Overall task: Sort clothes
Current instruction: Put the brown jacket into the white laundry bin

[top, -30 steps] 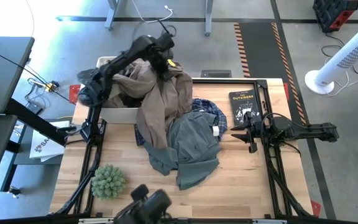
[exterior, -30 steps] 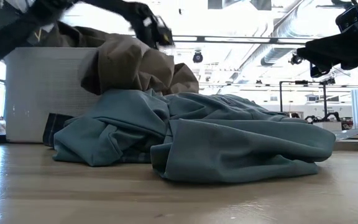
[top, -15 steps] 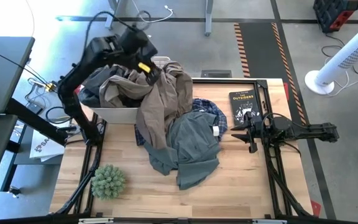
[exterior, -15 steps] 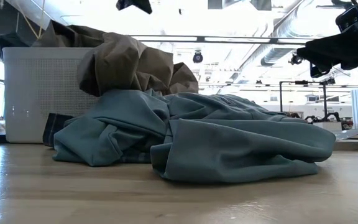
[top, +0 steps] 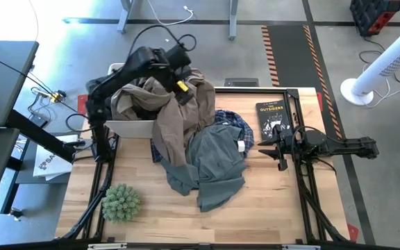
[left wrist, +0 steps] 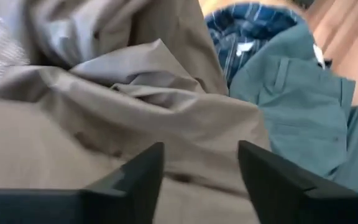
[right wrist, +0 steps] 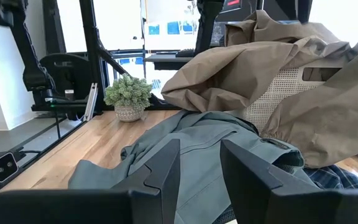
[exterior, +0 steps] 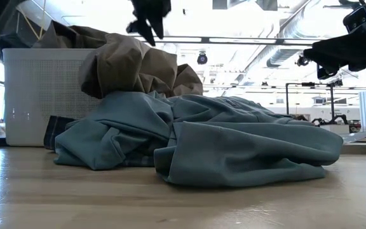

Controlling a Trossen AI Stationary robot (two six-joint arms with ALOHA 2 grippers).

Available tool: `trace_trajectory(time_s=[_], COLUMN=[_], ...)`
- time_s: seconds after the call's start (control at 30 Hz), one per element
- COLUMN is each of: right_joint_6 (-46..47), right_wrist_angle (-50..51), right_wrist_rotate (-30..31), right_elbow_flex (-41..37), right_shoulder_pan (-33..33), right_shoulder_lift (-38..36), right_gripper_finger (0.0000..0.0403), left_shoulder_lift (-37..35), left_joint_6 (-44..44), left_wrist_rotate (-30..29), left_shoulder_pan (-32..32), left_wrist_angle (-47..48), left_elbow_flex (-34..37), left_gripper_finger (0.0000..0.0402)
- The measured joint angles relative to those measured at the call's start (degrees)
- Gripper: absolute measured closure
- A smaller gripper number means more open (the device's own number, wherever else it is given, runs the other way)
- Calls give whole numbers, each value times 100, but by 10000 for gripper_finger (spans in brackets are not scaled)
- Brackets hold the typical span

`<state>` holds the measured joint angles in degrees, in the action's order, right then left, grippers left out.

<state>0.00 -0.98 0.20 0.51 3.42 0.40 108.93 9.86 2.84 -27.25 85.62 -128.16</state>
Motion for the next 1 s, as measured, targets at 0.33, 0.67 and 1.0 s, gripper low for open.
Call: trace_trajectory(time_s=[0.33,0.67,1.0], right_joint_6=[-1,1,0], right_wrist_angle=[0,1,0], right_wrist_rotate=[-1,-1,-1], right_elbow_flex=[0,0,0], right_shoulder_pan=[0,0,0], right_shoulder_lift=[0,0,0], right_gripper_finger=[291,291,291], left_shoulder_lift=[1077,1021,-182], left_joint_6=[-513,-333,4], left_wrist_rotate=[-583,-528,-393], left_shoulder_pan=[-97,-2,-72], left_wrist_angle=[-20,68,345], left_elbow_flex=[-14,-13,8], left_gripper_finger=[121,336,354])
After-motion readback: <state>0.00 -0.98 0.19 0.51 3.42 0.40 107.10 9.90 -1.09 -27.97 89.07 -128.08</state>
